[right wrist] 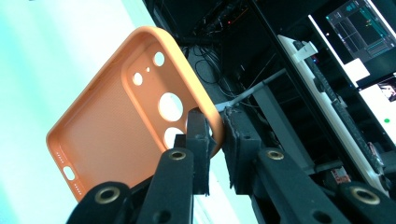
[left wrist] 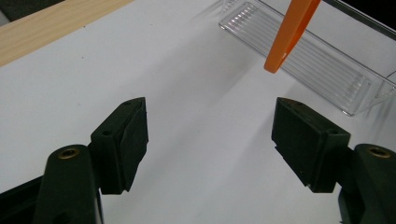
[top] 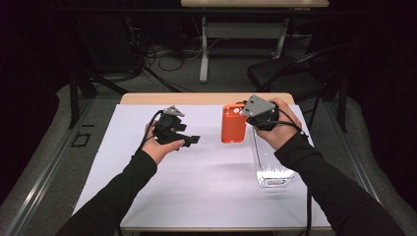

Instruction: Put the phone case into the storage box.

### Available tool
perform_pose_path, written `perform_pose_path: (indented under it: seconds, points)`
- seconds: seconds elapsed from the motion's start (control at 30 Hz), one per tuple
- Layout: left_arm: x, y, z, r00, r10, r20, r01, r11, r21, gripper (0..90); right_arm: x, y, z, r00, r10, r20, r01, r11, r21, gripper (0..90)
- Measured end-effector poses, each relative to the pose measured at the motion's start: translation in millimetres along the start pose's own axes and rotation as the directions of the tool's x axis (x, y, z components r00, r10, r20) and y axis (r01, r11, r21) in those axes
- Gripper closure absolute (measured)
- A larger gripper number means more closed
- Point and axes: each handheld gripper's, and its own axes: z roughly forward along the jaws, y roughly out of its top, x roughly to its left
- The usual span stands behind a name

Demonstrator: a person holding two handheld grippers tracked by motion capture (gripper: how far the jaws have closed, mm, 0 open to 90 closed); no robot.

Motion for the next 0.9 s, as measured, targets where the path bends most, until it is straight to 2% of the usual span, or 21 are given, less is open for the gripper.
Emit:
perform_pose_path:
  seconds: [0.27,0.33,0.47,0.6,0.9]
  points:
    - [5.5,-7.0,-2.5,0.9995,-0.032,-0.003,0.032,0.9995,0.004,27.2,-2.0,-1.4,-5.6,0.9994,-0.028,0.019,0.028,1.000,-0.005,81.8]
    - [7.1,-8.3,-4.8,0.9991,-0.038,0.017,0.038,0.9993,-0.003,27.1,-2.6,-2.2,-7.1,0.9993,-0.030,0.022,0.030,1.000,-0.003,81.8]
    - [10.4,-11.9,-10.9,0.9983,-0.055,0.022,0.055,0.9981,-0.029,24.3,-7.0,-6.0,-9.2,0.9987,-0.035,0.036,0.035,0.999,-0.001,81.8]
    - [13.4,-15.8,-14.6,0.9976,-0.068,0.012,0.068,0.9967,-0.045,22.6,-15.3,-13.4,-11.4,0.9973,-0.046,0.057,0.046,0.999,0.013,81.8]
    - [15.5,-21.4,-21.7,0.9971,-0.073,0.021,0.074,0.9955,-0.060,16.8,-38.4,-36.2,-12.0,0.9920,-0.031,0.123,0.025,0.999,0.047,81.8]
